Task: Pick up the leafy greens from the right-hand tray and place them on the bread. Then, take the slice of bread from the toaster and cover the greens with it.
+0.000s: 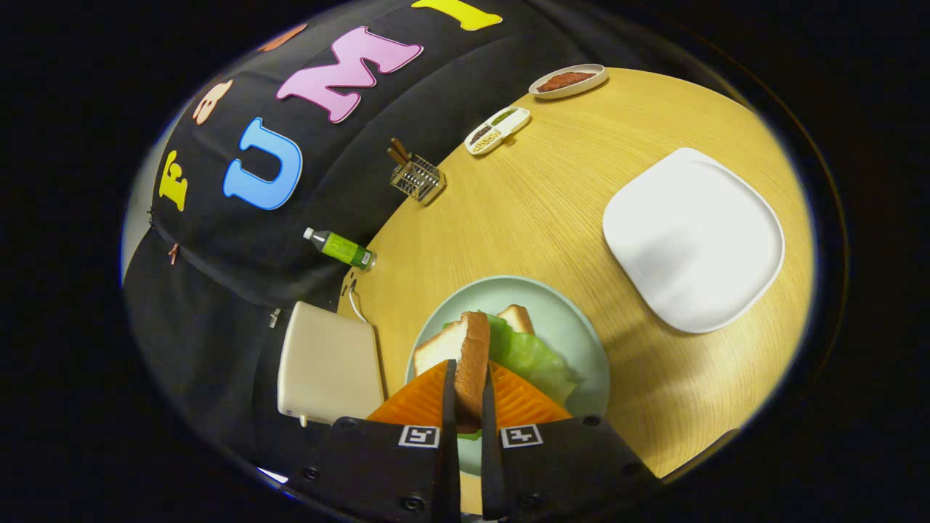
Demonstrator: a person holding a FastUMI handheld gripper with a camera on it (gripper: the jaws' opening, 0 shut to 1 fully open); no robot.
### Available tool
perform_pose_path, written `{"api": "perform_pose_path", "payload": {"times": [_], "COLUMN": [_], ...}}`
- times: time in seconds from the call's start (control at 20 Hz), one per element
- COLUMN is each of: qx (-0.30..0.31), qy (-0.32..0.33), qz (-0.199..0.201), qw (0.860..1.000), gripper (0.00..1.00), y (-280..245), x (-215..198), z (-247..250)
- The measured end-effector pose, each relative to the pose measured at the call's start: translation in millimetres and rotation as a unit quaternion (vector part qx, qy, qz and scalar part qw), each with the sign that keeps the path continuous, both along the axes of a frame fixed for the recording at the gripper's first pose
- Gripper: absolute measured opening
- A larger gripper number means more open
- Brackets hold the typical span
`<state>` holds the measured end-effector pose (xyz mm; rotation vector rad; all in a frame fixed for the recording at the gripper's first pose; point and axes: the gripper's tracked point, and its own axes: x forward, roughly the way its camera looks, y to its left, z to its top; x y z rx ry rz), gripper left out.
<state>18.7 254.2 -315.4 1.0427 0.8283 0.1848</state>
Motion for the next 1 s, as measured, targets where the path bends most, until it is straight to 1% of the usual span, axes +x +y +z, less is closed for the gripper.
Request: {"api": "perform_pose_path", "payload": {"times": [0.2,0.3,0.45,0.5,0.65,0.75,0.85,0.95,1.0], "qx": [-0.042,-0.071,-0.071,-0.074,-0.075,-0.076,-0.079,-0.096,-0.104], "qy": [-0.023,-0.017,-0.028,-0.033,-0.035,-0.035,-0.036,-0.043,-0.048], "qz": [0.026,0.030,0.033,0.037,0.042,0.037,0.029,0.024,0.023], "qw": [0.999,0.997,0.997,0.996,0.996,0.996,0.996,0.994,0.993], "gripper": [0.16,0.24,0.52,0.57,0.87,0.95,0.95,0.95,0.96], "y": [-3.9,-10.3,-8.5,-6.6,-3.7,-8.0,-16.3,-29.5,-35.3], "x": [5.2,0.9,3.4,3.6,5.4,5.5,8.8,10.5,11.8], "z": [-3.0,-16.4,-10.5,-7.5,2.5,7.7,10.3,12.8,14.5]}}
